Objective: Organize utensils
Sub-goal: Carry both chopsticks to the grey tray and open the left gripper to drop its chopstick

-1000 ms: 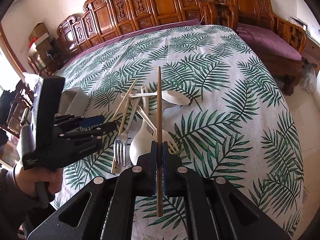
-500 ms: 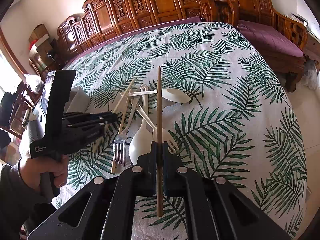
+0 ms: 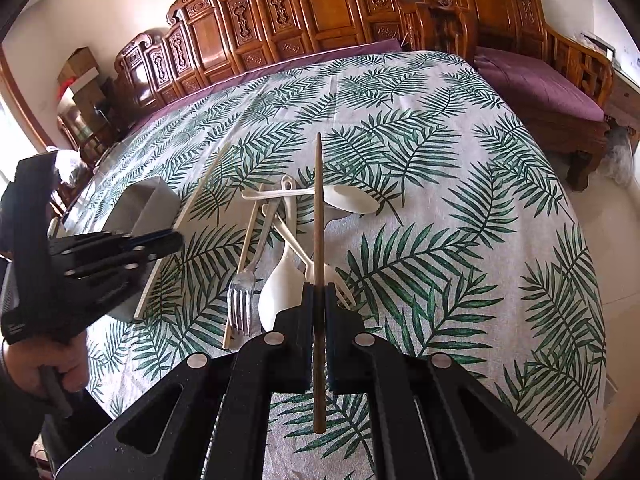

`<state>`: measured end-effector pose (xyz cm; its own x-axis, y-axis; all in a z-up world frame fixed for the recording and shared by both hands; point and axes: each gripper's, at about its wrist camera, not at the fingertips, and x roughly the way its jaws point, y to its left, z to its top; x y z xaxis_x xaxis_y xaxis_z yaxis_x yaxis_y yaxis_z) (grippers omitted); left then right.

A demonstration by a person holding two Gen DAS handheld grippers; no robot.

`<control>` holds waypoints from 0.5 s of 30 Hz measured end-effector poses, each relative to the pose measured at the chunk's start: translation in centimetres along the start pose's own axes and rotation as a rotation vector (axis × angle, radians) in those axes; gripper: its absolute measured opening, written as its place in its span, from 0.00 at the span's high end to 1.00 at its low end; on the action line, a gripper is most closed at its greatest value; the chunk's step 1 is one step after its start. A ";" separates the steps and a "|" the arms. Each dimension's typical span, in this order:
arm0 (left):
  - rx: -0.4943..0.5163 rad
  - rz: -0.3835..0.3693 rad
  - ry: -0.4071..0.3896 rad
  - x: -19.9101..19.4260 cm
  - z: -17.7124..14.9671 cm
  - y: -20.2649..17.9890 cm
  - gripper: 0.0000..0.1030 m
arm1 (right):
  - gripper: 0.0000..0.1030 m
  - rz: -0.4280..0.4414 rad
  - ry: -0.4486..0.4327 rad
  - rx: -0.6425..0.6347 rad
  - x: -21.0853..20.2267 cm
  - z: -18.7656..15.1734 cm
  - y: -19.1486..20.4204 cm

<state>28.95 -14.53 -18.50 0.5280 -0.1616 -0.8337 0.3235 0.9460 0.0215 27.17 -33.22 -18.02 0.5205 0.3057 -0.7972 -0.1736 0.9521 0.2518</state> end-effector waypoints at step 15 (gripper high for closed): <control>0.019 -0.026 -0.090 -7.5 -1.8 1.5 0.96 | 0.94 -0.021 -0.022 -0.025 -1.0 0.3 0.6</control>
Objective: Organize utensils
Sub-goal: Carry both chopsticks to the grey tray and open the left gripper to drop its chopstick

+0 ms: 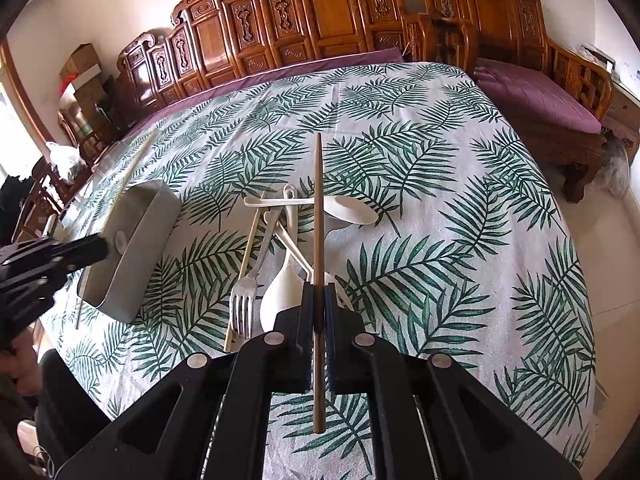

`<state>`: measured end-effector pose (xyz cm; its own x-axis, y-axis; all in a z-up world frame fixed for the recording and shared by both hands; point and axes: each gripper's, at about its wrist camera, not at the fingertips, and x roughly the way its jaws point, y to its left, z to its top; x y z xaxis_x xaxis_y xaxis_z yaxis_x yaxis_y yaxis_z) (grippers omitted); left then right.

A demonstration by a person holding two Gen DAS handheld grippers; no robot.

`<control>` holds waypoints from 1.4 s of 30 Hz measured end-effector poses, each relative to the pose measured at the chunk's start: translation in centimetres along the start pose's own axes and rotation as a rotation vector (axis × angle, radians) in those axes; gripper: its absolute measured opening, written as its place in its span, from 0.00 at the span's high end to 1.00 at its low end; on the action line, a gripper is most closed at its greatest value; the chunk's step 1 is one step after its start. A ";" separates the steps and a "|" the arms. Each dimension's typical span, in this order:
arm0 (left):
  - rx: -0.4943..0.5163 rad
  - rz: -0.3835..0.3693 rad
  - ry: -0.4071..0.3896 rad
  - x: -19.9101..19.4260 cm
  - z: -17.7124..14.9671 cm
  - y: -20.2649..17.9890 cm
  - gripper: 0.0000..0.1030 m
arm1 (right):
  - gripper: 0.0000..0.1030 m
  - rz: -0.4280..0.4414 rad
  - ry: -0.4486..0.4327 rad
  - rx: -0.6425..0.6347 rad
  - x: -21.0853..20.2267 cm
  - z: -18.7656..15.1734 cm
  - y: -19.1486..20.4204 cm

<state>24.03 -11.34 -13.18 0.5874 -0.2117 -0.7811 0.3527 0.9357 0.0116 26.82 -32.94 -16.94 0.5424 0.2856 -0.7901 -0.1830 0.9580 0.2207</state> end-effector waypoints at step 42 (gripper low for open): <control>-0.251 0.073 0.011 0.9 -3.4 15.6 0.96 | 0.94 0.158 0.012 -0.200 2.0 2.0 18.5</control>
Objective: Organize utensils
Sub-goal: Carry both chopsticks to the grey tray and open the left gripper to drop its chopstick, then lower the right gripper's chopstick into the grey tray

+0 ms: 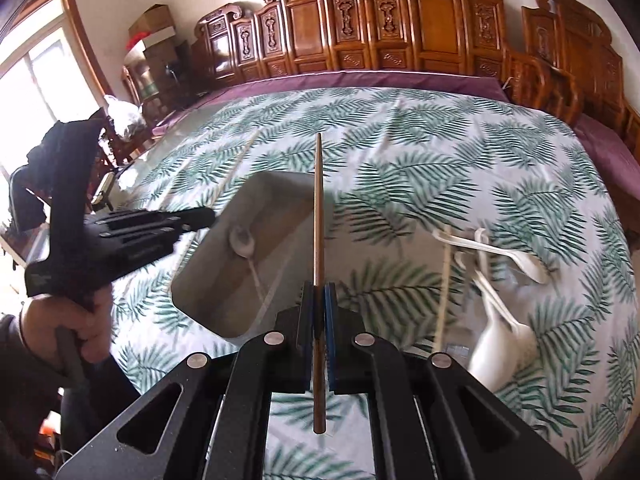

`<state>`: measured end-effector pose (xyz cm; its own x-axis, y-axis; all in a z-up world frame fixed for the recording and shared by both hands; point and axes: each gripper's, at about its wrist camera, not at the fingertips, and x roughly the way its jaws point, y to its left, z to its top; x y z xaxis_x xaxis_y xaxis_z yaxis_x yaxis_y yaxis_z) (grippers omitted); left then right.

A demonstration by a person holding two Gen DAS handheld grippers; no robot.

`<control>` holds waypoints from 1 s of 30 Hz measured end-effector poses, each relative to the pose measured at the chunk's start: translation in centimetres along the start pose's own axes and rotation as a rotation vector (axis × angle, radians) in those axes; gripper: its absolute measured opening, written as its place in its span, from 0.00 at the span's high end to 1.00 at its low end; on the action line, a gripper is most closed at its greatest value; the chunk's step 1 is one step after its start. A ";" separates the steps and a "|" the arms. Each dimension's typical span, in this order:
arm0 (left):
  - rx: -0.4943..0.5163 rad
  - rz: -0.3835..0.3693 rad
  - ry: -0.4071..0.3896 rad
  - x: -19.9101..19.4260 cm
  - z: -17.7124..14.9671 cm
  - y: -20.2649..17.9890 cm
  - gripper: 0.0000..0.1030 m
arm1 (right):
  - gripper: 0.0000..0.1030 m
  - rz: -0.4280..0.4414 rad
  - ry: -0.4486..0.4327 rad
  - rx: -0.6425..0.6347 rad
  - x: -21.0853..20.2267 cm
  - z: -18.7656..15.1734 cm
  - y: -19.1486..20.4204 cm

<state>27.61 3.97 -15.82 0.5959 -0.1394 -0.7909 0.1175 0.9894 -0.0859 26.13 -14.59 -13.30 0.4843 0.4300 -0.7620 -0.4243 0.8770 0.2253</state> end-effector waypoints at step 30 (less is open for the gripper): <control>0.081 0.111 -0.190 -8.4 -3.3 2.9 0.50 | 0.94 0.016 0.091 -0.008 8.8 2.6 6.0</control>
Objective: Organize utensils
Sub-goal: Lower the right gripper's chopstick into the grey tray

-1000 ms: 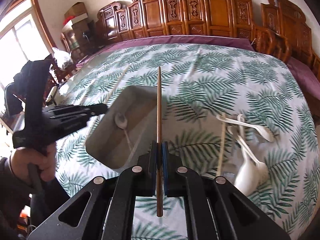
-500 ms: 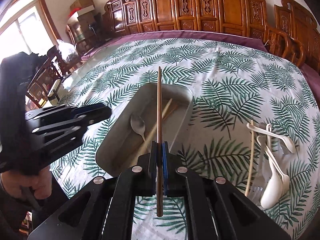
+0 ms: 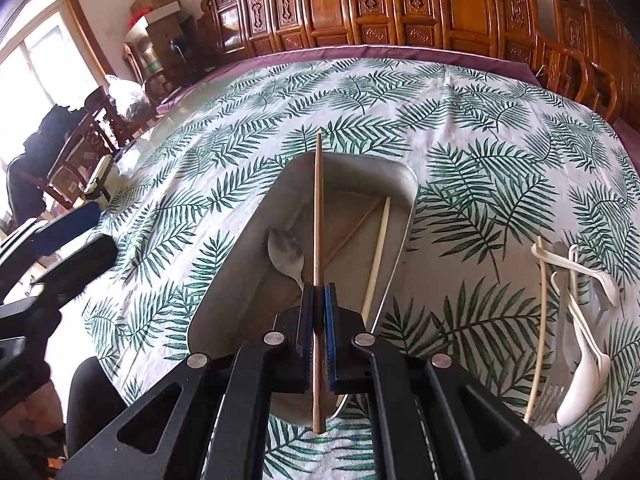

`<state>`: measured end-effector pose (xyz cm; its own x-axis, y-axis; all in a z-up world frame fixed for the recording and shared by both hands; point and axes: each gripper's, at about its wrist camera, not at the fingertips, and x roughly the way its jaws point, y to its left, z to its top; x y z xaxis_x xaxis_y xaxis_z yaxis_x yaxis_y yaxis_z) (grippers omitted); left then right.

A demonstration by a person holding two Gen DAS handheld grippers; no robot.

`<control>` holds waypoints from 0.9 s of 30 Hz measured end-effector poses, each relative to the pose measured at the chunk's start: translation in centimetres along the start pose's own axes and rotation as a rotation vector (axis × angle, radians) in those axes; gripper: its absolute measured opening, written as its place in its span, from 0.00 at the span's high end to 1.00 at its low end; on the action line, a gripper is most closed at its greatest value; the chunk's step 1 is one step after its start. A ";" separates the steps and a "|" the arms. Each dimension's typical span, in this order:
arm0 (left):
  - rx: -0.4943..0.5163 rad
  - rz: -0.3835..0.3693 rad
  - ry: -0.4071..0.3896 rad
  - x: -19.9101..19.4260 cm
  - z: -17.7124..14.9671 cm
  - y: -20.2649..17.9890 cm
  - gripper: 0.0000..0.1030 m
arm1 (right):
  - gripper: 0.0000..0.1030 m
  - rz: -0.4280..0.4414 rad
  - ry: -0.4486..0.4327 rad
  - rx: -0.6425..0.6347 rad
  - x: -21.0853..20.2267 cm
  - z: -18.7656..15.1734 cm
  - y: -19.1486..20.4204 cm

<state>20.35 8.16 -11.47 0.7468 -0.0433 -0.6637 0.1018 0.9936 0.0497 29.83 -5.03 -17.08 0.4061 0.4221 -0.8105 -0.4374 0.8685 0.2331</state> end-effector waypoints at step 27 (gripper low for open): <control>-0.013 -0.017 -0.034 -1.6 -0.8 0.5 0.44 | 0.94 -0.014 0.019 -0.011 1.5 0.2 1.4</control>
<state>18.69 8.77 -10.98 0.7669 -0.0638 -0.6386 0.1067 0.9939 0.0288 29.99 -3.16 -17.90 0.3973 0.4047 -0.8236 -0.4409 0.8713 0.2155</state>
